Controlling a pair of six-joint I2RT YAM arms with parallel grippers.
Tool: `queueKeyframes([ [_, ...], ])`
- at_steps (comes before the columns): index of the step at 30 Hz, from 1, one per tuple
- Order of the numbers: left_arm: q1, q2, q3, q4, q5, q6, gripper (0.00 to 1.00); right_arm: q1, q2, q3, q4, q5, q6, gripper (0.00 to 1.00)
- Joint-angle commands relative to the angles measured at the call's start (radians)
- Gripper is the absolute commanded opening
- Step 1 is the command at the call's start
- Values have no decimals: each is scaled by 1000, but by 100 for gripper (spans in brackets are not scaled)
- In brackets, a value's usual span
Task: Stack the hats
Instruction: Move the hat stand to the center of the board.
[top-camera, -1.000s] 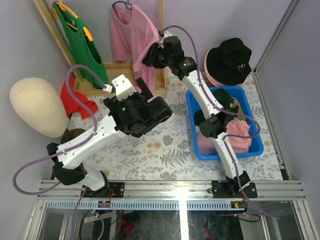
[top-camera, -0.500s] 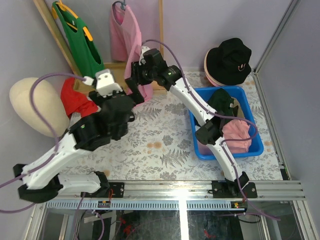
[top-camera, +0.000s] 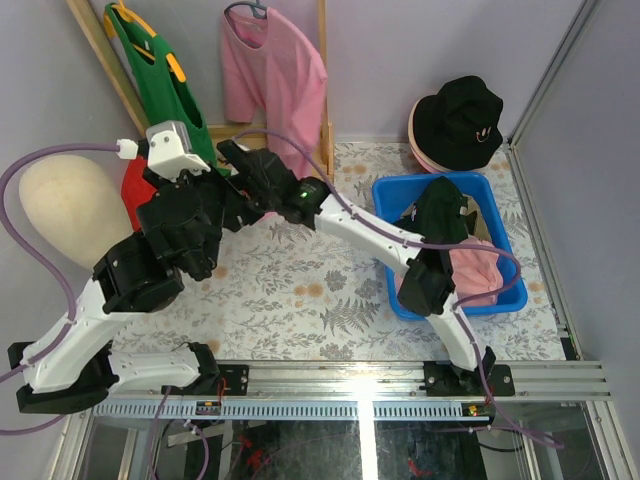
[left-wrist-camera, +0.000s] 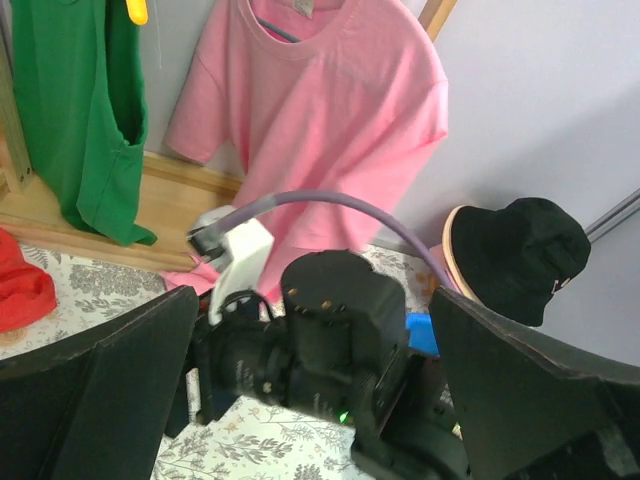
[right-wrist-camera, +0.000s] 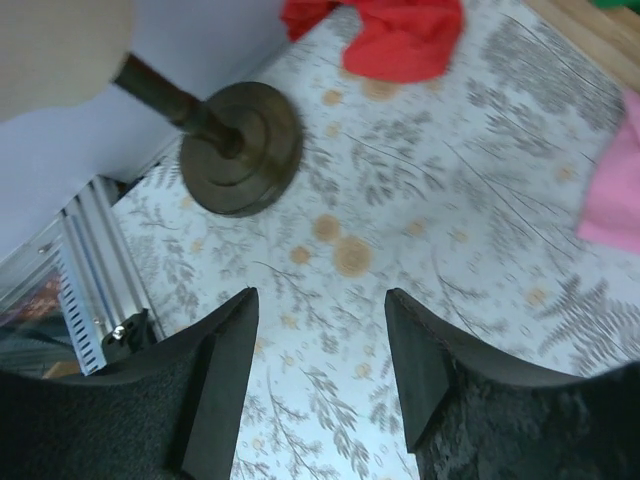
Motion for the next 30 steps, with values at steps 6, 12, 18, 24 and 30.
queueKeyframes([
  [6, 8, 8, 106, -249, -80, -81, 100, 144, 229, 297, 125, -133, -44, 63],
  [12, 8, -46, 83, -339, -99, -194, 100, 186, 495, 658, 126, -217, 16, 66],
  [18, 10, -64, 68, -406, -91, -272, 100, 202, 628, 777, 265, -241, 50, 73],
  [24, 9, -75, 77, -428, -60, -294, 99, 204, 695, 748, 435, -243, 57, 80],
  [30, 10, -112, 81, -442, -32, -318, 98, 211, 710, 639, 623, -231, 36, 95],
])
